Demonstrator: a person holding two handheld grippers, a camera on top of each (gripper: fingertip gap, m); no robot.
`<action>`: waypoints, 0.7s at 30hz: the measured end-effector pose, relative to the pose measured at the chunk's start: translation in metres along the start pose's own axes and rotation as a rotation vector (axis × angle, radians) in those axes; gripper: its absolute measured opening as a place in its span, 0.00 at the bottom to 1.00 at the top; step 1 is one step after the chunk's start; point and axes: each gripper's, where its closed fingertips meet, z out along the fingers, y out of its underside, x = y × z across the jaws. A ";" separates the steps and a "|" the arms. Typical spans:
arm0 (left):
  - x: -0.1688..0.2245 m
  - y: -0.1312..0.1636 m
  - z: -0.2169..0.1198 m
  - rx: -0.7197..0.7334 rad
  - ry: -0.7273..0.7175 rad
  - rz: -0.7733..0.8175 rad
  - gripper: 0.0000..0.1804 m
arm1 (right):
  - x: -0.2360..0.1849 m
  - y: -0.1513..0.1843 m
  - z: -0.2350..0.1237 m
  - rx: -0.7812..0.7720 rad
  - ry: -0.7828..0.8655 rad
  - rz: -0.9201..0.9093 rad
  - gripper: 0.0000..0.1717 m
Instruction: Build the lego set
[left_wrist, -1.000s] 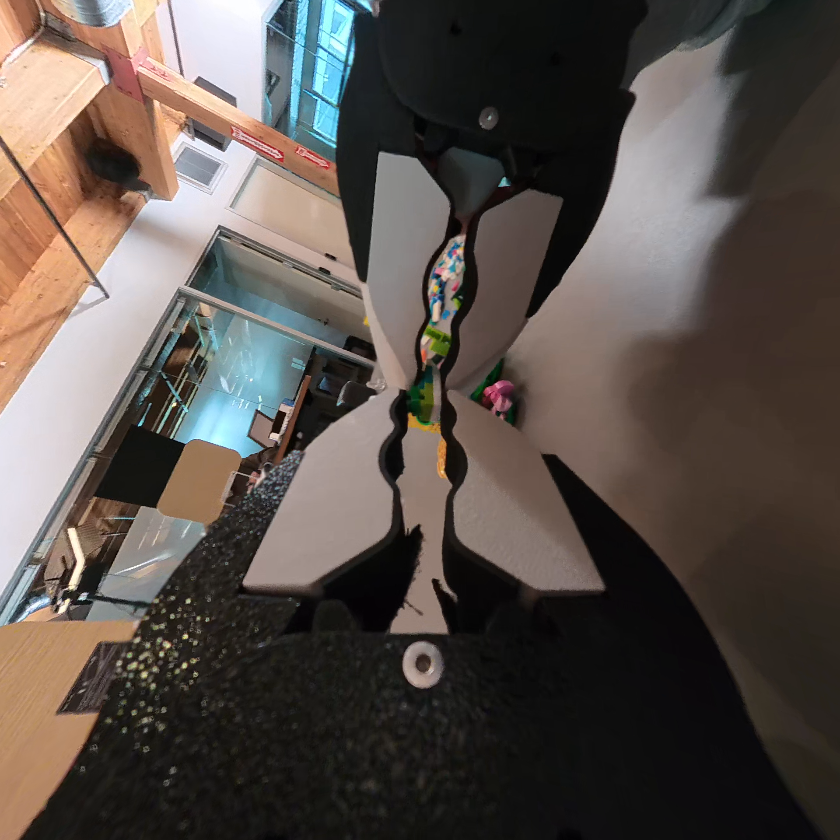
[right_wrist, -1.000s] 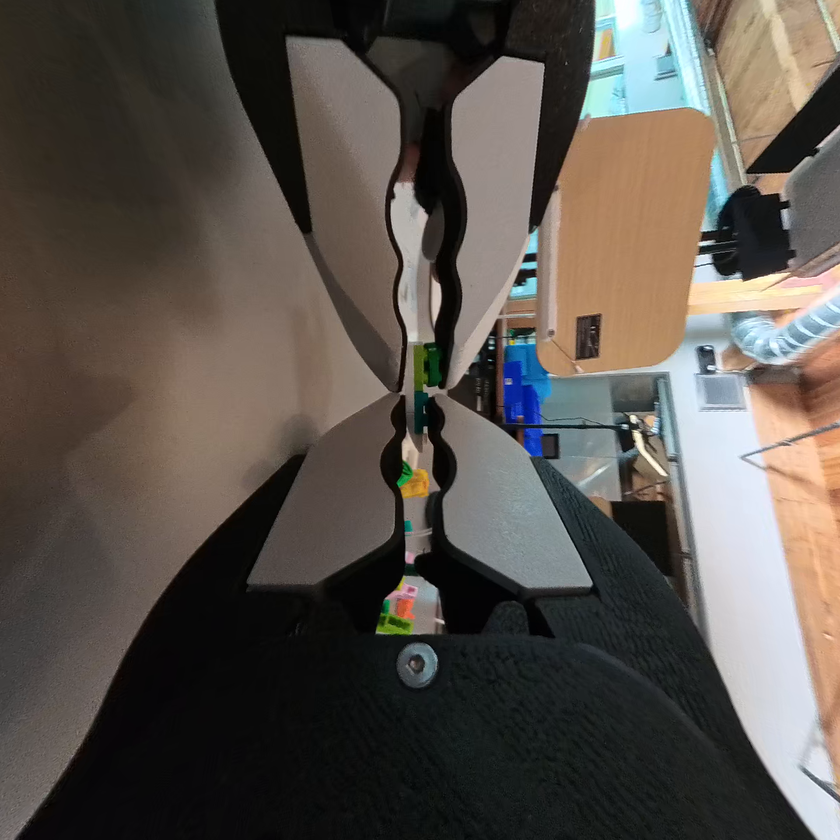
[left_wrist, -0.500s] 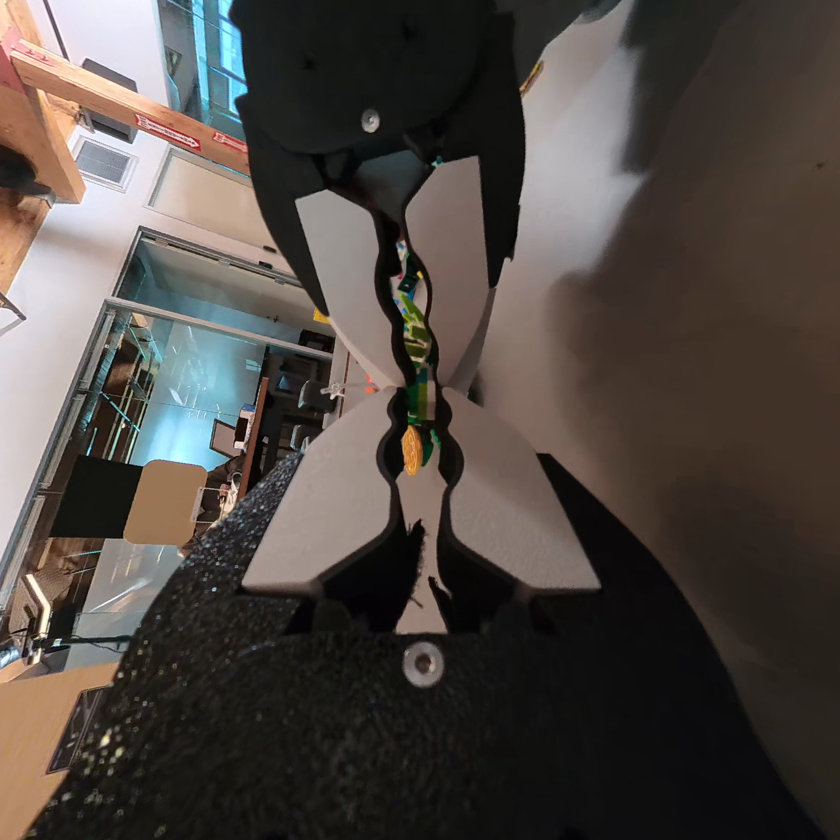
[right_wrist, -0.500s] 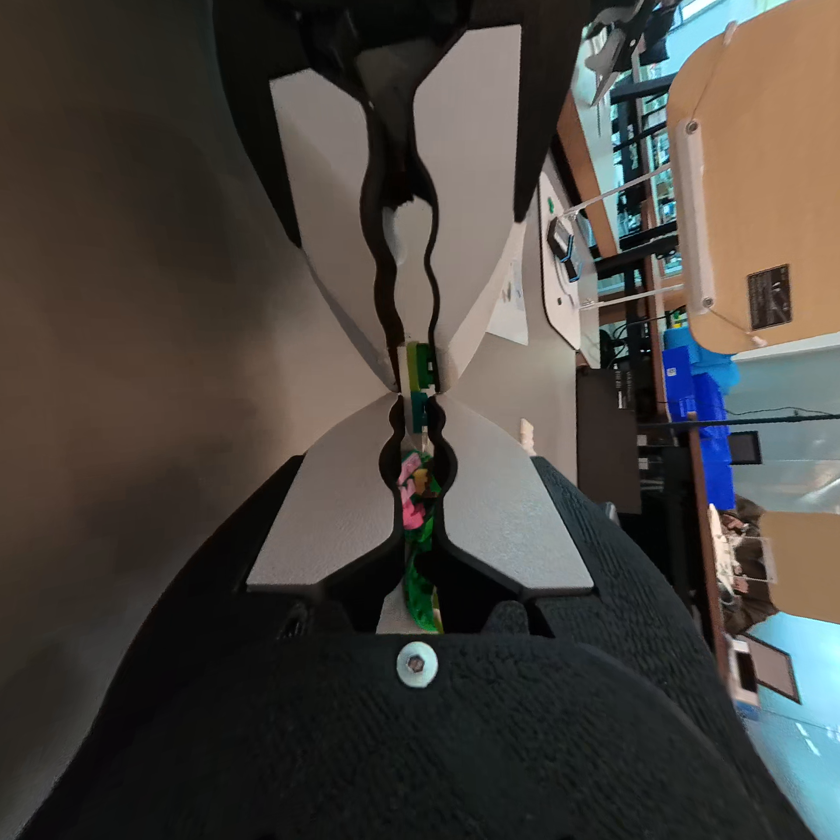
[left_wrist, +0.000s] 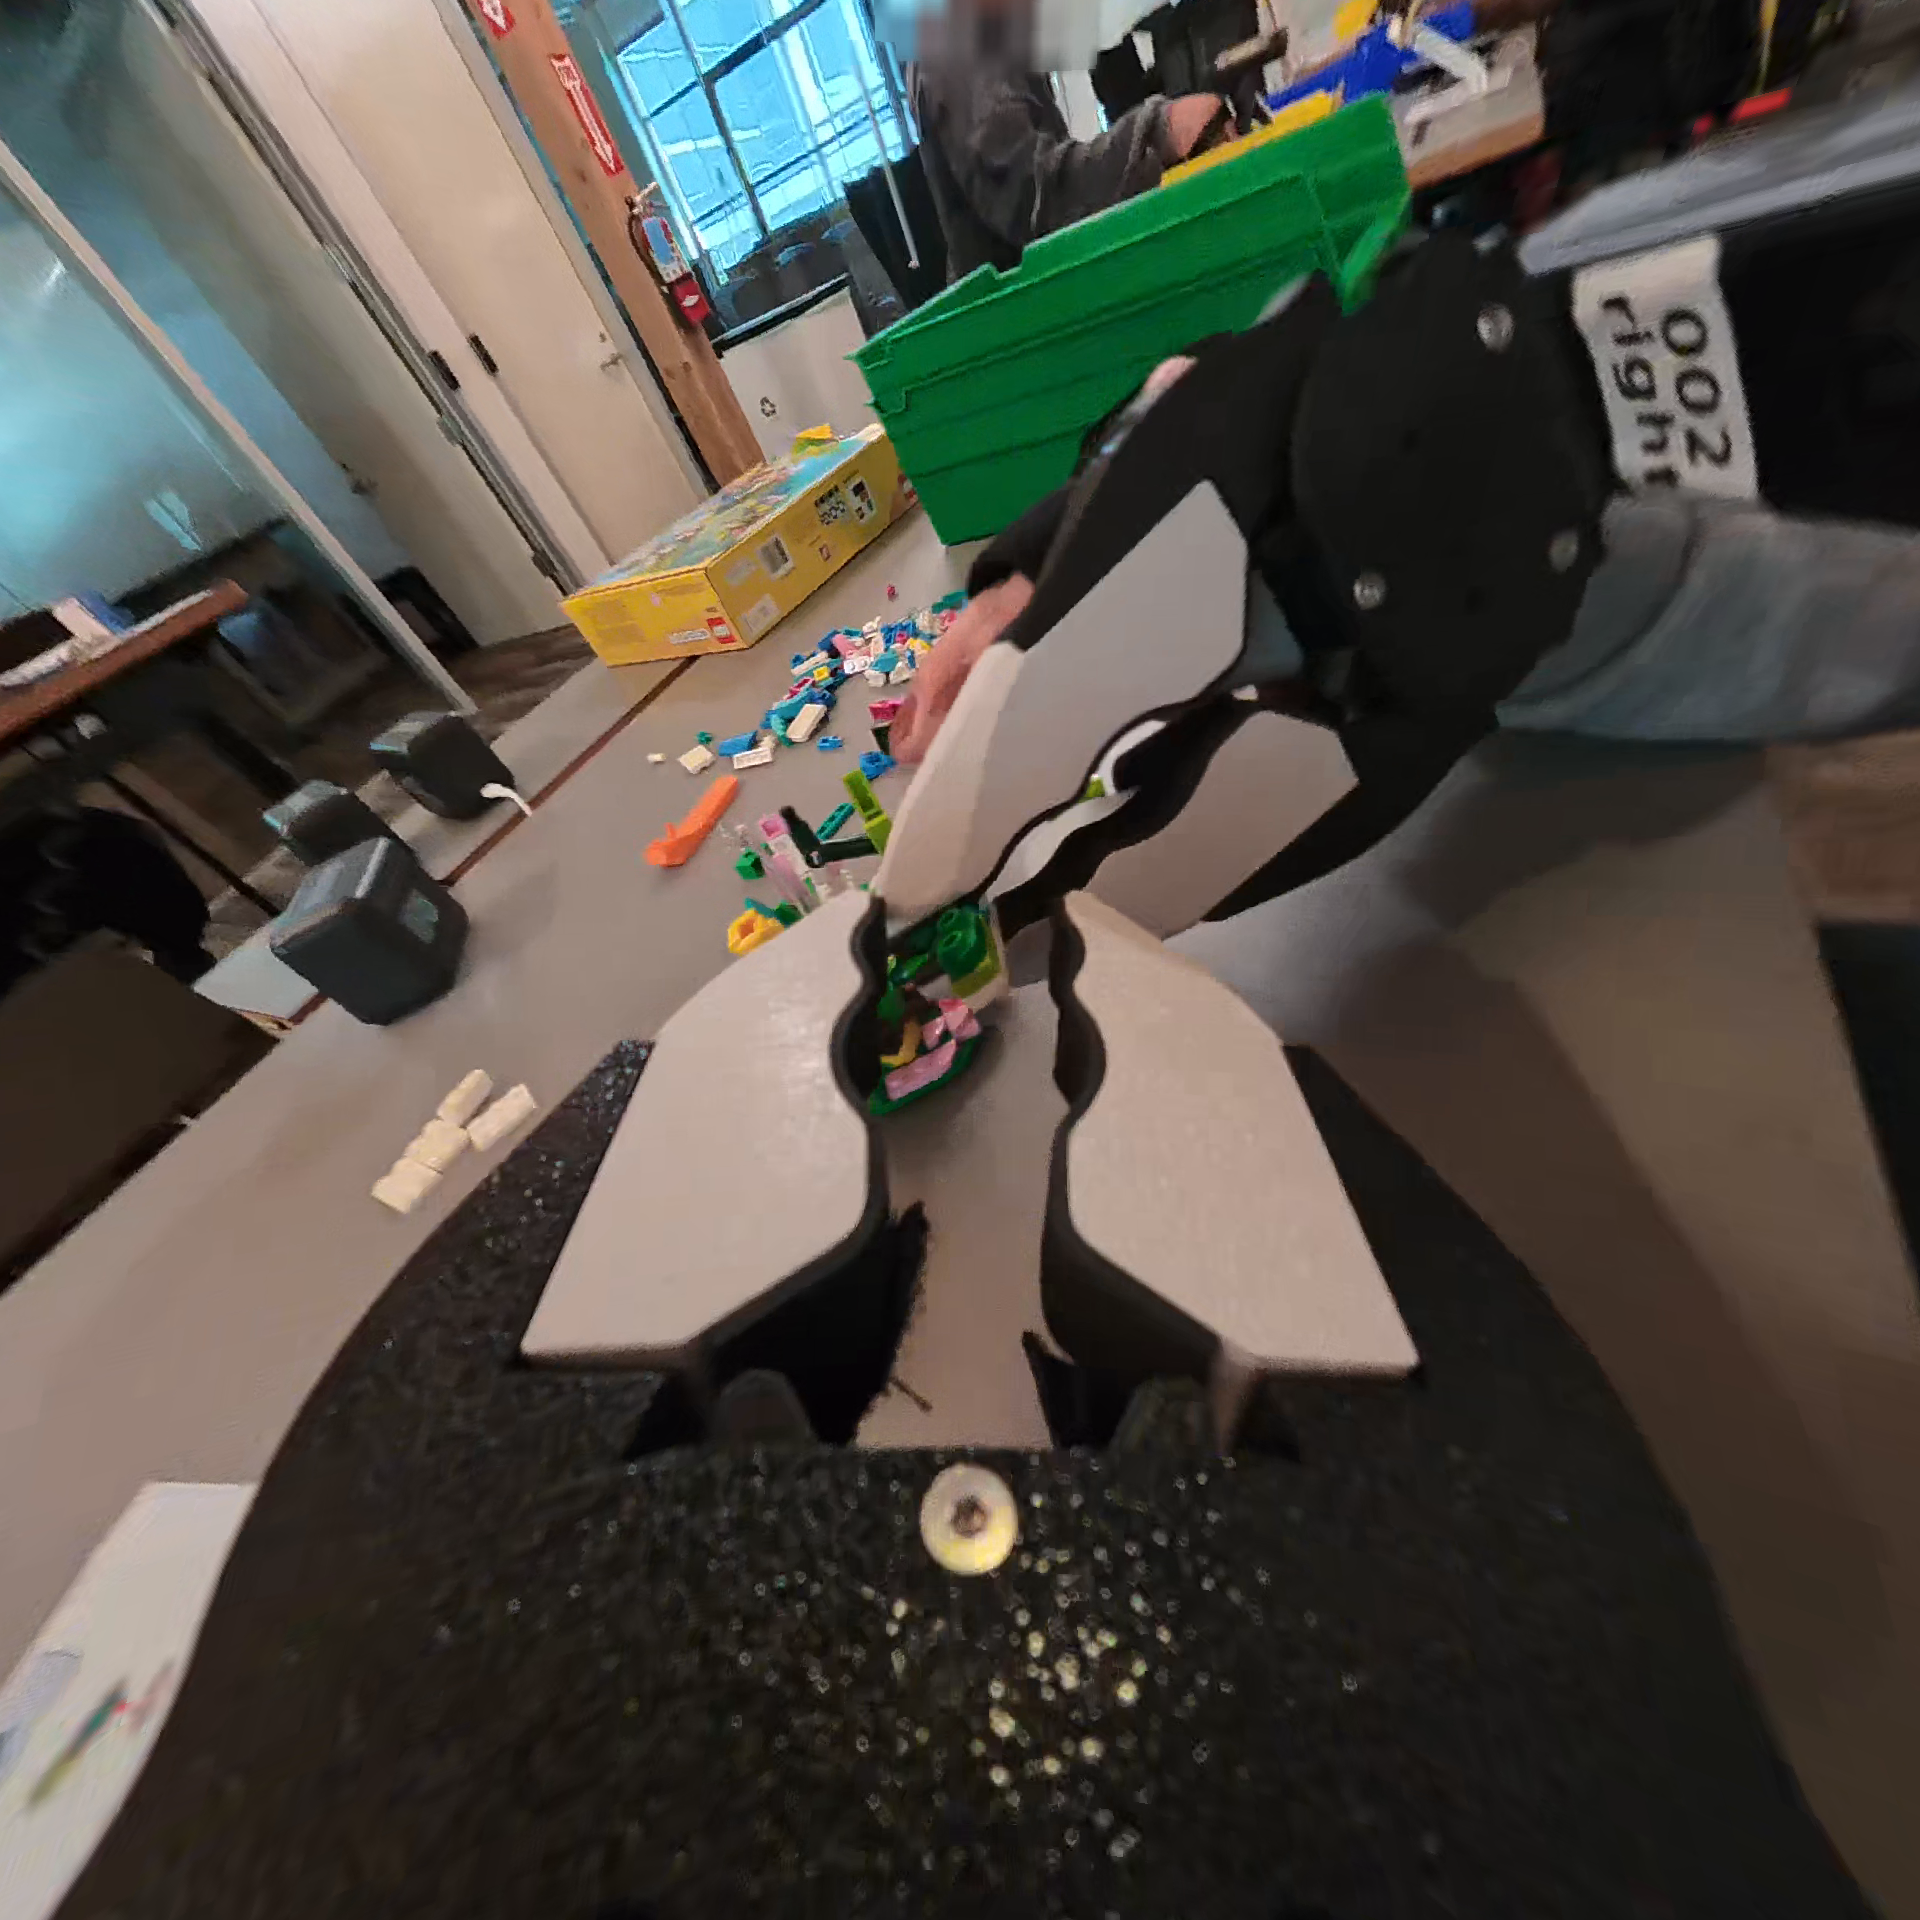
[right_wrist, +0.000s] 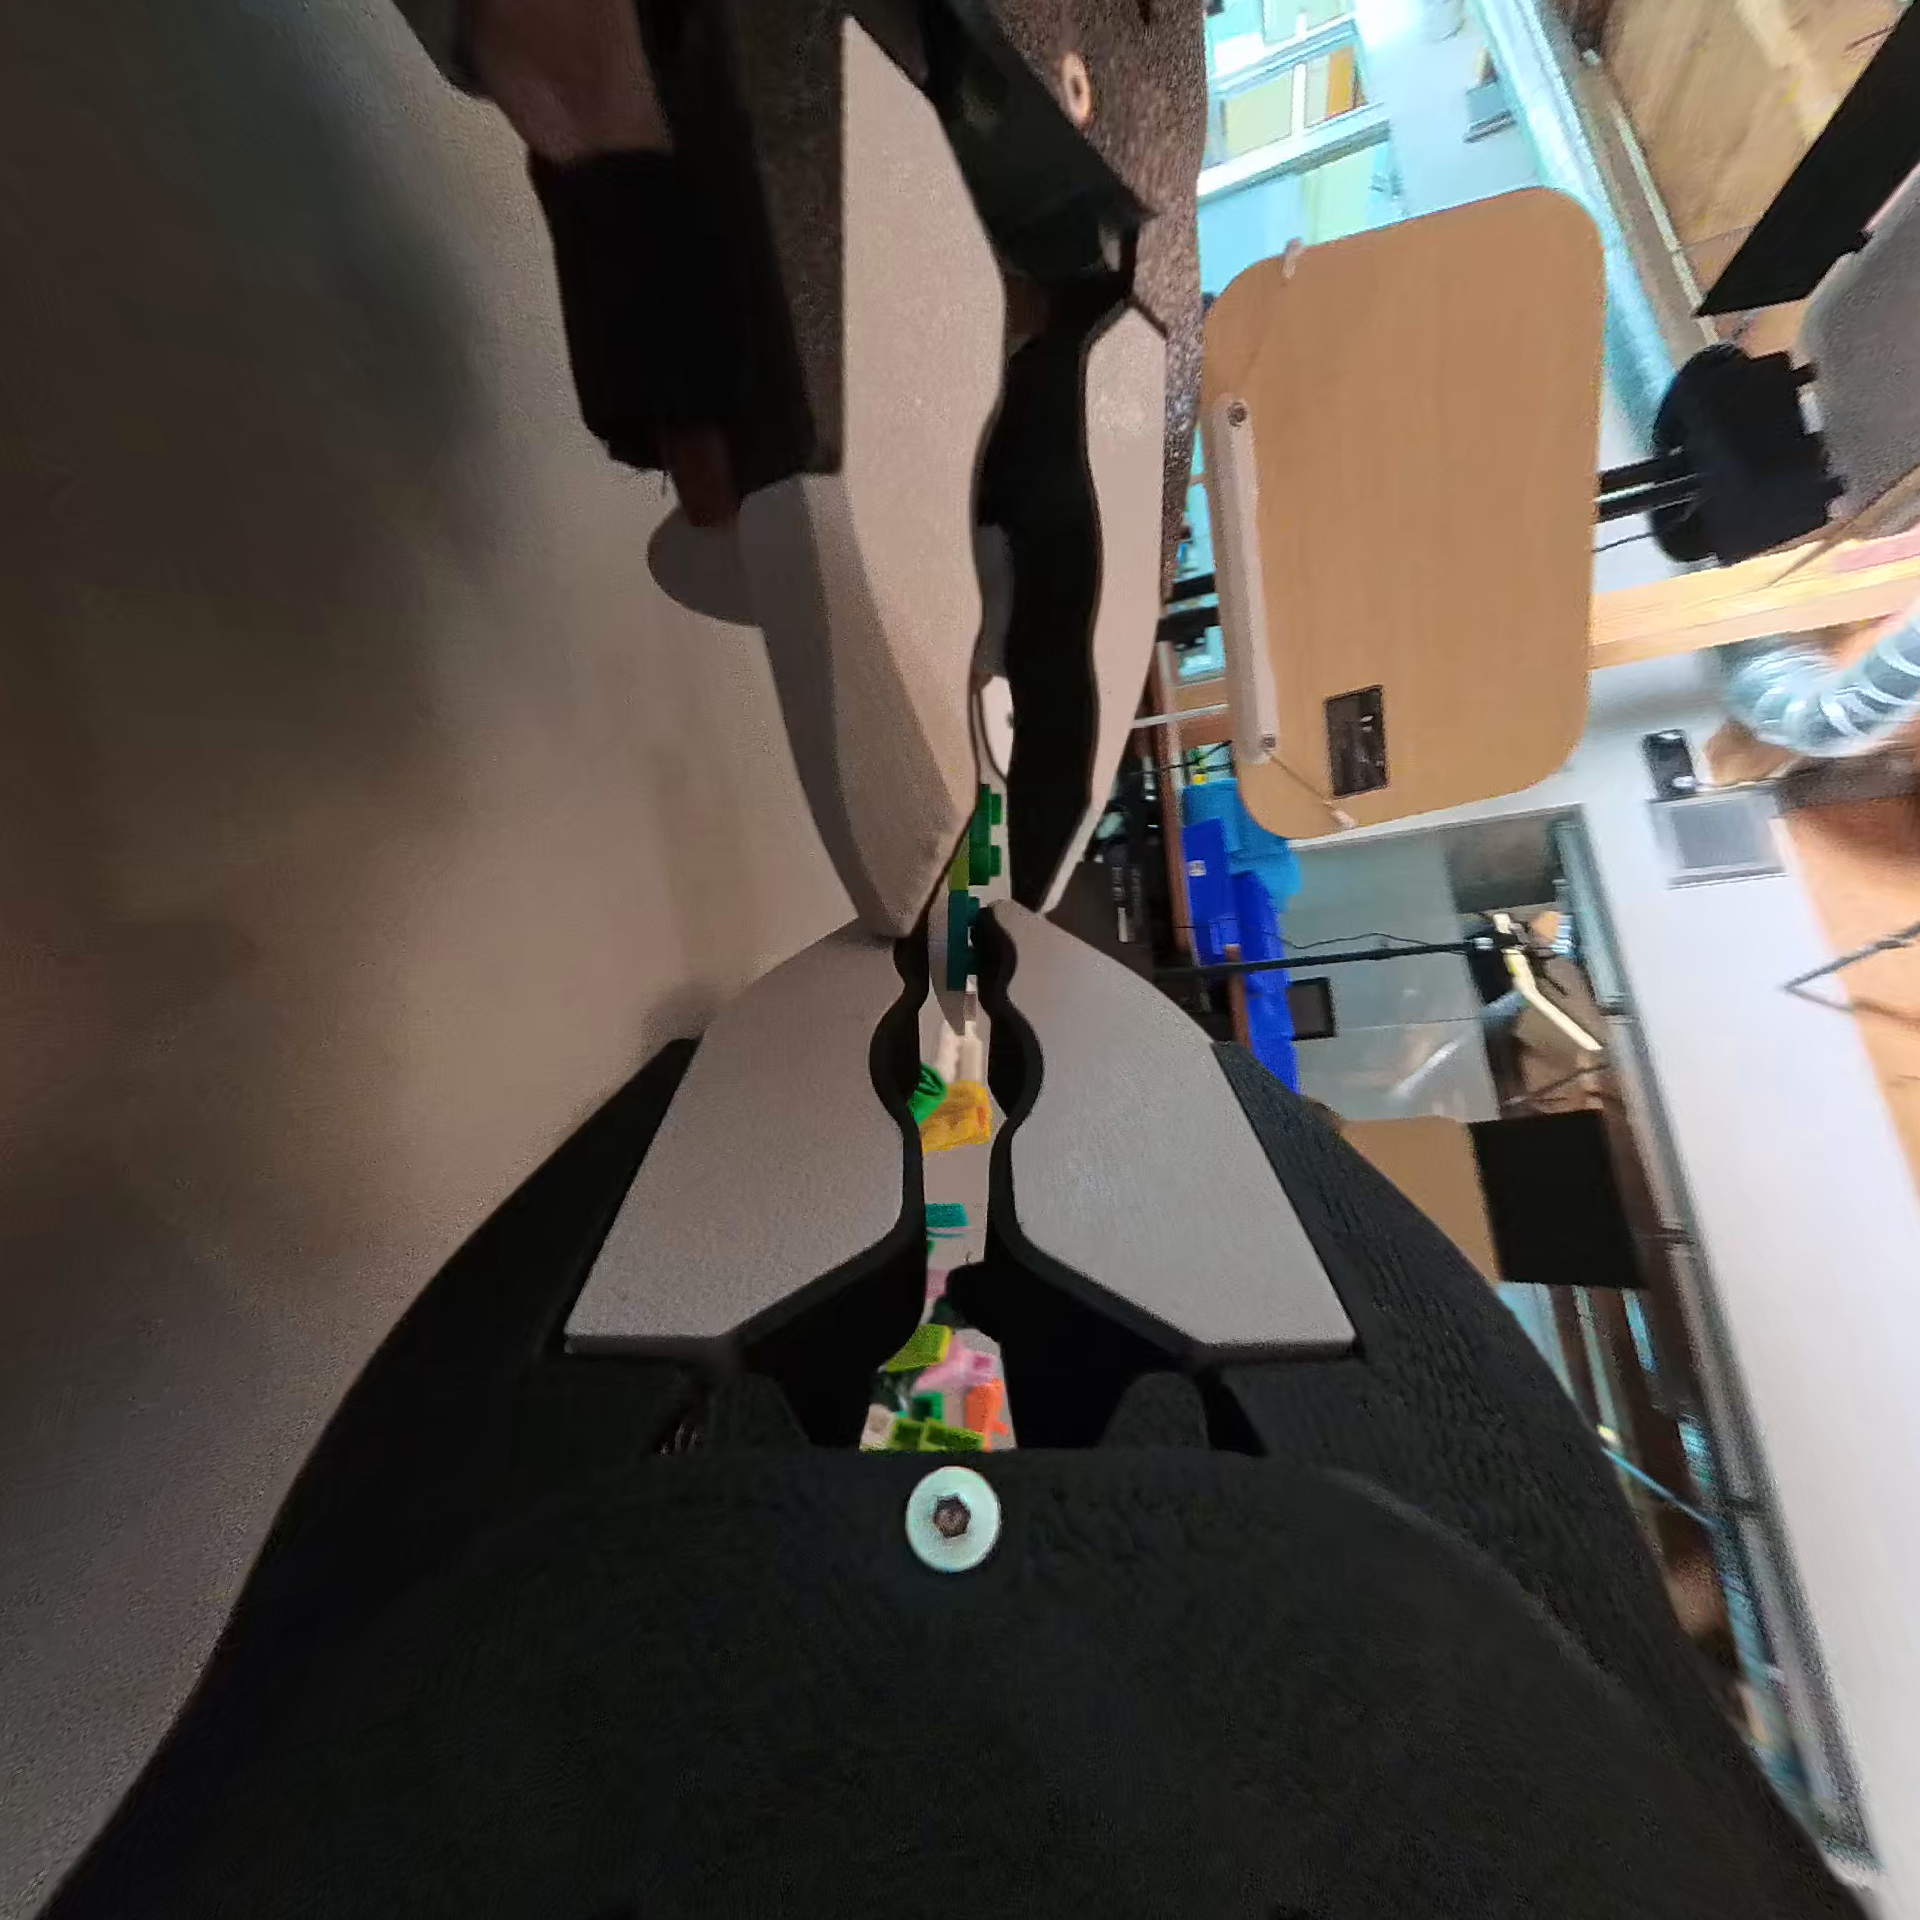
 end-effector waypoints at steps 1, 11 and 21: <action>-0.002 0.000 0.000 0.007 -0.009 -0.031 0.16 | 0.003 0.001 0.000 -0.006 0.023 -0.015 0.04; -0.007 -0.004 -0.002 0.039 -0.013 -0.139 0.06 | 0.020 0.003 -0.004 -0.024 0.153 -0.071 0.04; -0.007 -0.003 -0.002 0.029 0.000 -0.169 0.05 | 0.021 0.006 -0.005 -0.042 0.180 -0.121 0.04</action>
